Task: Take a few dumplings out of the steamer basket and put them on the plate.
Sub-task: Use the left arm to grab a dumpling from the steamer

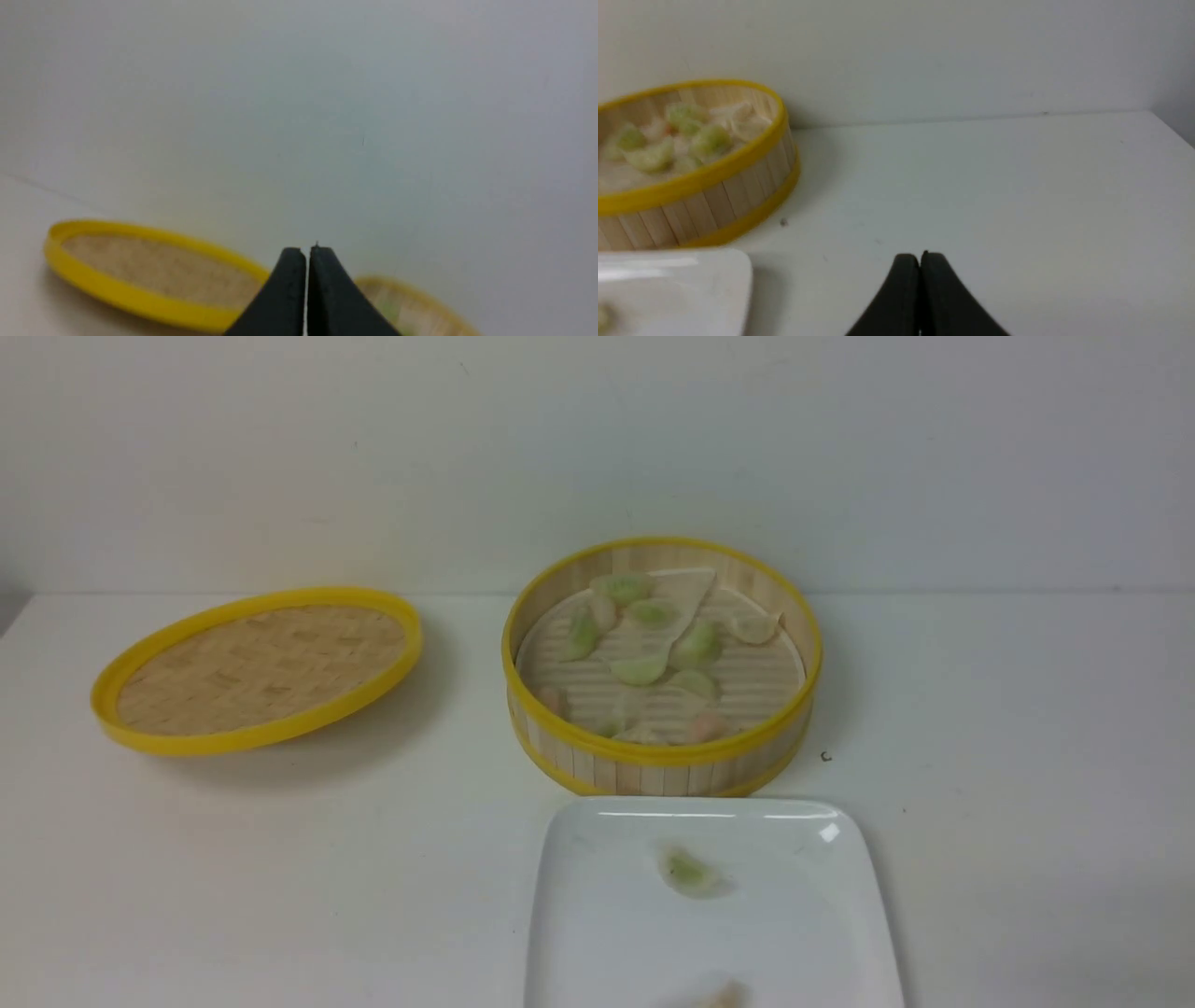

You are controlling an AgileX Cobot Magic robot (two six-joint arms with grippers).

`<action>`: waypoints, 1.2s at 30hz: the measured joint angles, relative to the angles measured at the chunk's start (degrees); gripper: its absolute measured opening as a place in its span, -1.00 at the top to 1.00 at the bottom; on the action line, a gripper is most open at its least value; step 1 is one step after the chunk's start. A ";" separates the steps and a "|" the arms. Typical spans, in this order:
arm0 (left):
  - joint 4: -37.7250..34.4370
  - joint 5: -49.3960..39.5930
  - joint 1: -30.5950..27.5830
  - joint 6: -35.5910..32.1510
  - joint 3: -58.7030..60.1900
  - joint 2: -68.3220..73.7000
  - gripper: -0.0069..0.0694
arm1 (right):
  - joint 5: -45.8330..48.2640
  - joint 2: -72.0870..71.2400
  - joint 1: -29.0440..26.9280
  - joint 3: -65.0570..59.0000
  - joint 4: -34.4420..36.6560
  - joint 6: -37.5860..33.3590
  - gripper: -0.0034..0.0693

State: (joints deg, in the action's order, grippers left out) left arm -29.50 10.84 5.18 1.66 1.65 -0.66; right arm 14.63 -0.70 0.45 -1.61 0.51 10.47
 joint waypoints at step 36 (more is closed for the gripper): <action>-3.03 -70.25 11.29 -33.25 -78.77 90.18 0.83 | 52.46 45.00 5.35 56.53 16.53 -13.86 0.95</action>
State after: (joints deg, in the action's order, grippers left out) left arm -32.54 -59.40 16.47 -31.59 -77.12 89.52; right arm 67.09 44.30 5.80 54.92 17.04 -3.40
